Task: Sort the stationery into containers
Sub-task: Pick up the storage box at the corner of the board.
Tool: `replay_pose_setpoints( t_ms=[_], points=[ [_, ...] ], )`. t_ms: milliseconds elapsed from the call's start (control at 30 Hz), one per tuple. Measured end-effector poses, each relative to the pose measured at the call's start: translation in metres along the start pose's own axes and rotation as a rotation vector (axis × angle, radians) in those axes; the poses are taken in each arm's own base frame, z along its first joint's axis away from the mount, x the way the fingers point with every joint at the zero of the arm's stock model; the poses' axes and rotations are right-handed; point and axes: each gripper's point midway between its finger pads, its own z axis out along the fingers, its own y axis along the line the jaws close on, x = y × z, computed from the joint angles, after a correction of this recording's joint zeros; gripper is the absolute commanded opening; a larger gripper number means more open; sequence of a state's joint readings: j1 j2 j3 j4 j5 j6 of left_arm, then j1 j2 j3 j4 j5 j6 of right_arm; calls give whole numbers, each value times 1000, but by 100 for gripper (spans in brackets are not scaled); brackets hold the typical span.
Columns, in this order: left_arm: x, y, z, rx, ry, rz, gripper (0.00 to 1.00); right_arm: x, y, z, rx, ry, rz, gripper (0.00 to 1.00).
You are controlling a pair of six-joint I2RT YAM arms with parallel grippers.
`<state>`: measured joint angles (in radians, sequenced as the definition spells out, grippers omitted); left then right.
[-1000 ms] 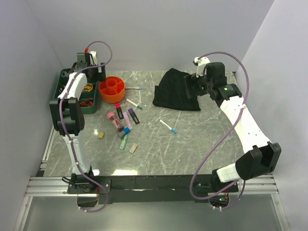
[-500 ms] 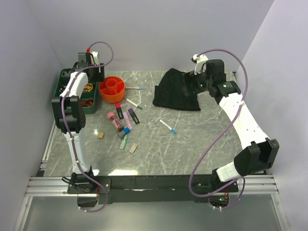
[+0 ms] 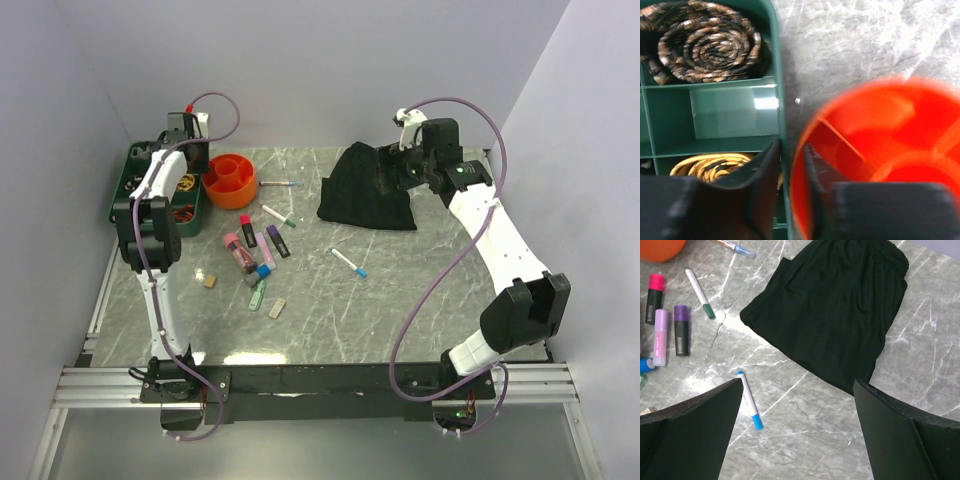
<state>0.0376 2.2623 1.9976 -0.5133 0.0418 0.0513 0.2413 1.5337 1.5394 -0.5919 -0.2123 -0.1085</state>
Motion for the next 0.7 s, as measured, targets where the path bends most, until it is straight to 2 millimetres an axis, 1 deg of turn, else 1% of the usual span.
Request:
replay_pose_setpoints(
  t_ms=[33, 67, 300, 467, 533, 600, 700],
  points=[
    [1, 1, 0, -3, 4, 3, 3, 0, 0, 1, 0, 1, 0, 100],
    [1, 2, 0, -9, 4, 8, 1, 1, 0, 1, 0, 3, 0, 100],
    [-1, 0, -1, -22, 2, 18, 1, 1, 0, 1, 0, 4, 1, 100],
    [4, -4, -11, 5, 30, 16, 1, 1, 0, 2, 0, 4, 8, 100],
    [7, -12, -20, 38, 54, 20, 1, 2, -1, 2, 0, 5, 9, 100],
    [4, -24, -34, 75, 56, 29, 1, 3, -1, 2, 0, 9, 11, 100],
    [-7, -52, -60, 135, 28, 60, 1, 5, -1, 2, -5, 12, 13, 100]
  ],
)
